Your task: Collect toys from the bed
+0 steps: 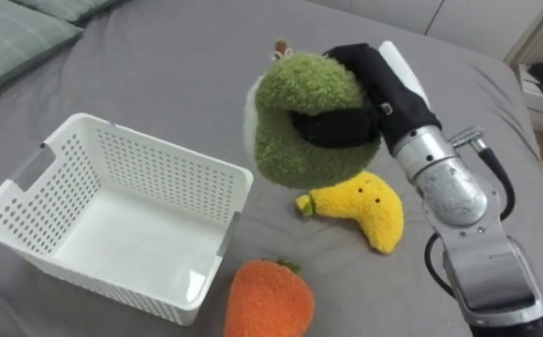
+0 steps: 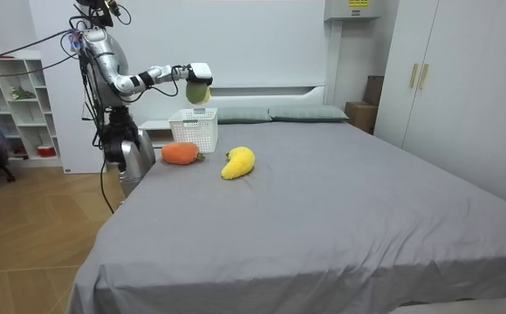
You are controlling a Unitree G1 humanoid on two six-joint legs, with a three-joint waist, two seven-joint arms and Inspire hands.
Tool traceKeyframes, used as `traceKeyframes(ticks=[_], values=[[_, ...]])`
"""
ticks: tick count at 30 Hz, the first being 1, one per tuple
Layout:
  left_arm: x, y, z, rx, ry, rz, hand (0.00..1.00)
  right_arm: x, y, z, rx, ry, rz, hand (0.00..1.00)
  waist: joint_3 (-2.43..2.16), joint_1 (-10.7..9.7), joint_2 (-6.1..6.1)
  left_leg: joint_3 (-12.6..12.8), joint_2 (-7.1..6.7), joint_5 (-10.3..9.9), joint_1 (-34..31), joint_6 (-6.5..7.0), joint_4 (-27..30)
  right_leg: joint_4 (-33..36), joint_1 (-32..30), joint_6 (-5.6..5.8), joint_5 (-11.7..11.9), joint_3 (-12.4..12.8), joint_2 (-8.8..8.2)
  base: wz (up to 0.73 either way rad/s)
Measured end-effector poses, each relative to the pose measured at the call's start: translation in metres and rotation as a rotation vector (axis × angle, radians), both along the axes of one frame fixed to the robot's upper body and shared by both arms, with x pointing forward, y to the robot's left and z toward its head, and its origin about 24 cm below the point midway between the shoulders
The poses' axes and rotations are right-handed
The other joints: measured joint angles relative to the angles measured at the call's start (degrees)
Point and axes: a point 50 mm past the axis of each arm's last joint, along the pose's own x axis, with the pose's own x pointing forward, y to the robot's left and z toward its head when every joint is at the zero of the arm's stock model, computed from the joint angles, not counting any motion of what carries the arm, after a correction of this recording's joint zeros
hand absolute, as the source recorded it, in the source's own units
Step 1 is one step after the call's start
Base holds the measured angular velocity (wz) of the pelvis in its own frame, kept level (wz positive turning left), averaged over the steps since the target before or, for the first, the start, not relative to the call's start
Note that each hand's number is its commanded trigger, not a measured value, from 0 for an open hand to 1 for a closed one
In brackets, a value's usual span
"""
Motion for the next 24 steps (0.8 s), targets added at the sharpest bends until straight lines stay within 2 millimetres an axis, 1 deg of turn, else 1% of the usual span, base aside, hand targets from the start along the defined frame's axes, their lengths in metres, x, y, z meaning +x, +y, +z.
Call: traceKeyframes(ticks=[4,5,6,8,11,12,14,15,18,20,22,23,24], values=[[0.006,0.001,0.001,0.002,-0.012,-0.004,0.00,0.003,0.007,-0.009,-0.047,0.032,0.019,1.00,0.07,1.96,-0.16,-0.19,-0.08,0.30,-0.40,-0.01,-0.14,-0.02,-0.37,0.00,0.00,-0.22,-0.07,0.06],[0.009,0.001,0.001,0.003,-0.021,-0.006,0.00,0.002,0.010,-0.011,-0.060,0.034,0.028,1.00,0.13,2.31,-0.26,-0.32,-0.14,0.40,-0.82,-0.02,-0.13,-0.05,-0.70,0.00,0.00,-0.30,-0.07,0.07],[0.013,0.002,0.002,0.004,-0.030,-0.009,0.00,0.002,0.013,-0.012,-0.065,0.035,0.036,1.00,0.32,2.47,-0.50,-0.62,-0.21,0.52,-0.96,-0.04,-0.13,-0.06,-0.74,0.00,0.00,-0.62,-0.11,0.10],[0.017,0.001,0.002,0.004,-0.040,-0.012,0.00,0.001,0.016,-0.014,-0.074,0.040,0.045,1.00,0.44,2.97,-0.39,-0.90,-0.29,0.55,-1.12,-0.02,-0.14,-0.14,-0.82,0.00,0.00,-1.11,-0.20,0.08],[0.024,0.002,0.003,0.005,-0.054,-0.015,0.00,0.002,0.018,-0.017,-0.105,0.053,0.044,1.00,0.40,3.82,-0.68,-1.69,-0.54,0.60,-1.63,-0.01,-0.05,-0.35,-0.96,0.02,0.01,-1.60,-0.18,0.09],[0.026,0.002,0.004,0.007,-0.056,-0.017,0.00,0.006,0.022,-0.019,-0.123,0.067,0.049,1.00,0.31,3.96,-0.97,-1.91,-0.70,0.74,-1.86,-0.02,-0.08,-0.78,-0.95,0.04,0.01,-1.88,-0.13,0.12],[0.028,0.002,0.003,0.009,-0.050,-0.015,0.00,0.012,0.028,-0.022,-0.176,0.077,0.062,1.00,0.35,4.40,-1.07,-1.98,-0.75,0.81,-1.96,-0.02,-0.13,-0.89,-1.05,0.04,0.01,-2.28,-0.12,0.03],[0.032,0.002,0.004,0.010,-0.059,-0.019,0.00,0.015,0.030,-0.025,-0.196,0.085,0.064,1.00,0.30,5.14,-1.21,-2.10,-0.77,0.82,-2.00,-0.02,-0.13,-0.90,-1.12,0.04,0.01,-2.48,-0.12,0.04],[0.034,0.002,0.004,0.017,-0.058,-0.038,0.00,0.016,0.034,-0.029,-0.235,0.089,0.067,1.00,0.35,6.38,-1.46,-2.68,-0.89,0.93,-2.26,0.03,0.01,-0.96,-1.16,0.09,0.04,-3.10,-0.23,0.10],[0.033,0.004,0.005,0.022,-0.057,-0.038,0.00,0.018,0.037,-0.032,-0.242,0.098,0.062,1.00,0.37,6.76,-1.57,-3.12,-0.96,0.97,-2.57,0.05,0.34,-0.97,-1.19,0.14,0.07,-3.67,-0.23,0.14],[0.032,0.006,0.005,0.027,-0.058,-0.039,0.00,0.021,0.037,-0.037,-0.247,0.119,0.056,1.00,0.51,7.00,-1.66,-3.45,-1.03,0.98,-2.88,0.04,0.77,-1.02,-1.11,0.20,0.11,-4.36,-0.26,0.15],[0.029,0.007,0.005,0.028,-0.051,-0.037,0.00,0.022,0.037,-0.041,-0.251,0.139,0.052,1.00,0.79,7.54,-1.46,-3.59,-1.06,0.97,-2.80,0.05,0.82,-1.02,-0.84,0.24,0.13,-4.62,-0.27,0.08],[0.028,0.007,0.005,0.030,-0.048,-0.037,0.00,0.023,0.035,-0.046,-0.255,0.161,0.047,1.00,0.88,8.06,-1.38,-3.74,-1.12,0.97,-2.83,0.05,0.78,-1.02,-0.75,0.25,0.14,-4.72,-0.28,0.08]])
